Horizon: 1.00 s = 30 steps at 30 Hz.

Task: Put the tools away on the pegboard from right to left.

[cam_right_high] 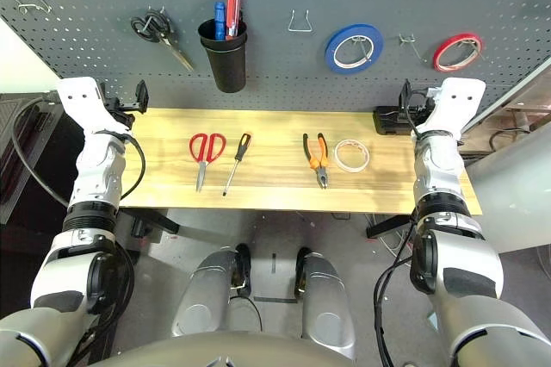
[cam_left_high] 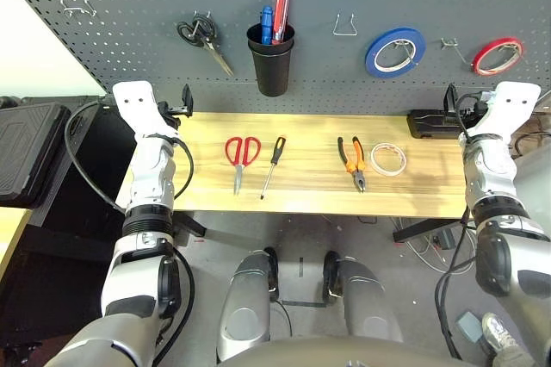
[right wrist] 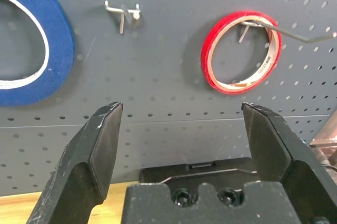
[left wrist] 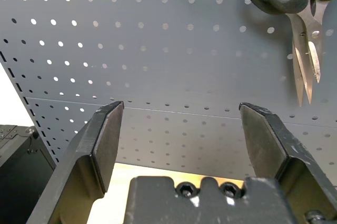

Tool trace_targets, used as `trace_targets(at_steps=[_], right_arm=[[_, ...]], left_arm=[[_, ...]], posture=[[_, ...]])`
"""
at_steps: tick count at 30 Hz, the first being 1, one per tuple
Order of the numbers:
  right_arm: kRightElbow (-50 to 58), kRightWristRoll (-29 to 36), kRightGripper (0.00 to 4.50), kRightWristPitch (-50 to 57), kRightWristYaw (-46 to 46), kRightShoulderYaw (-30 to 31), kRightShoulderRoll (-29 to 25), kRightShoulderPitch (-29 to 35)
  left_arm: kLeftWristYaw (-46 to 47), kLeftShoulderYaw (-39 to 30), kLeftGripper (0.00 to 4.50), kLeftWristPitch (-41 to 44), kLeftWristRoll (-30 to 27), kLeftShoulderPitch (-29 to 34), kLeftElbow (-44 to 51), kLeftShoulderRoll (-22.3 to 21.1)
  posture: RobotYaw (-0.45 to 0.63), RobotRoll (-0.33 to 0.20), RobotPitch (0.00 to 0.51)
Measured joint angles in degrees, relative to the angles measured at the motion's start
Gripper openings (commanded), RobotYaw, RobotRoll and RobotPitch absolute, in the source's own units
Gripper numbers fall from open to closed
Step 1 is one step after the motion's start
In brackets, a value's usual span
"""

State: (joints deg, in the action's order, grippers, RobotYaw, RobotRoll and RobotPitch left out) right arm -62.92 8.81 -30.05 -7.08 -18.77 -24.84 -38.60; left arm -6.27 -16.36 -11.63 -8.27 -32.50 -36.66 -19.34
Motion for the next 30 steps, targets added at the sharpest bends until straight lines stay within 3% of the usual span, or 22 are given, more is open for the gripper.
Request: trace_targets(at_steps=[12,21,30], right_arm=[[-0.09,-0.64,4.50,2.12,-0.98,0.95,-0.92,-0.13],[-0.47,-2.46,4.50,14.12,-9.15,3.32,-7.76,-0.27],[-1.24,-2.60,4.50,21.82,-20.06,5.13,-10.28,-0.24]], left_arm=[[-3.07,1.29,4.49,2.39,-0.91,0.41,1.45,0.69],[-14.87,8.82,4.49,15.61,-3.13,6.95,16.21,1.89],[-25.70,16.28,4.49,20.43,-4.57,12.00,30.00,1.71]], posture=[[0.18,0.000,0.198],[0.16,0.000,0.206],[0.15,0.000,0.222]])
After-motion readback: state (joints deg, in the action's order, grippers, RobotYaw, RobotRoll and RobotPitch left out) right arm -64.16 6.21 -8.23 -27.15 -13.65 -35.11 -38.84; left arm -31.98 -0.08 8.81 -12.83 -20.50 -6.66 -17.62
